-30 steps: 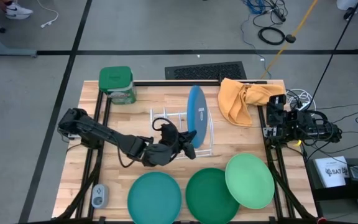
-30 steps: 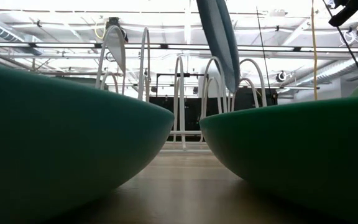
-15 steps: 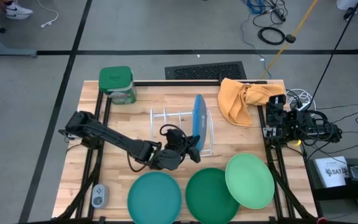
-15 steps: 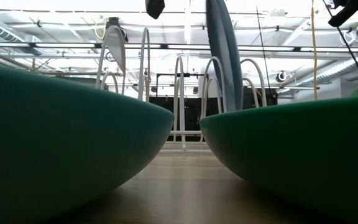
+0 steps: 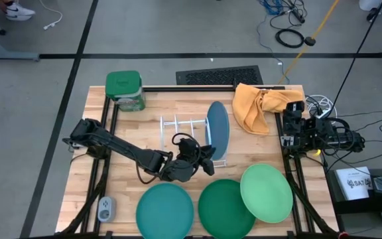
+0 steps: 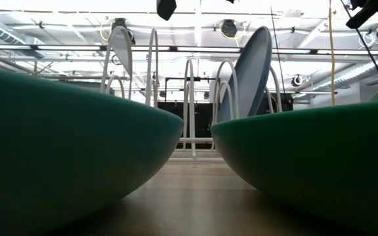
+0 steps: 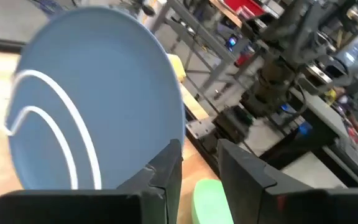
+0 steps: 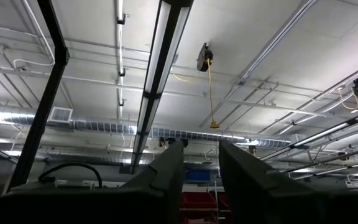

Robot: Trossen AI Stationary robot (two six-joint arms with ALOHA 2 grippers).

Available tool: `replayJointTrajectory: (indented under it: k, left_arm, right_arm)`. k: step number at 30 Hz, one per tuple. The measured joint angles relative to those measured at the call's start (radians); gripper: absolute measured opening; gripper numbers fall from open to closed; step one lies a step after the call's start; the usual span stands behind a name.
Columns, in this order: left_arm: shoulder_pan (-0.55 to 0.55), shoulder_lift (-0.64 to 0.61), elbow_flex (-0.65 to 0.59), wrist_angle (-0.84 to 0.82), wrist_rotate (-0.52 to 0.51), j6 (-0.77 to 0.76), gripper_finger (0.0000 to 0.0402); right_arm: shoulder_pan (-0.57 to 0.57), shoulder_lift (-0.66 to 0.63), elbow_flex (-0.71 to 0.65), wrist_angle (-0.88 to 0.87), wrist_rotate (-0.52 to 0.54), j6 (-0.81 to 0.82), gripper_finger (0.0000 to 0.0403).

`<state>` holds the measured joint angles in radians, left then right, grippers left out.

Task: Sort dishes
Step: Put the light blue plate into the dish rack

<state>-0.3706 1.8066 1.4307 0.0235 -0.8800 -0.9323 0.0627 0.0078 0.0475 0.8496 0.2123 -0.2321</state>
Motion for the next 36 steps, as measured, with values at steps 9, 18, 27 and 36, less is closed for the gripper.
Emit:
replayJointTrajectory:
  k: [9,18,27,36]
  left_arm:
    - [-0.058,-0.043,0.001,0.102,0.391,0.505,0.0107]
    - [-0.193,-0.095,0.002,-0.230,0.598,0.603,0.0107]
    - [-0.270,-0.085,0.000,-0.551,0.618,0.529,0.0107]
    - [-0.271,-0.058,0.000,-0.716,0.639,0.519,0.0108]
  right_arm:
    - [0.000,0.000,0.000,-0.024,0.000,0.000,0.0098]
    - [0.000,0.000,0.000,-0.024,0.000,0.001,0.0098]
    - [0.000,0.000,0.000,-0.037,0.000,0.030,0.0098]
    - [0.000,0.000,0.000,-0.050,-0.001,0.045,0.0098]
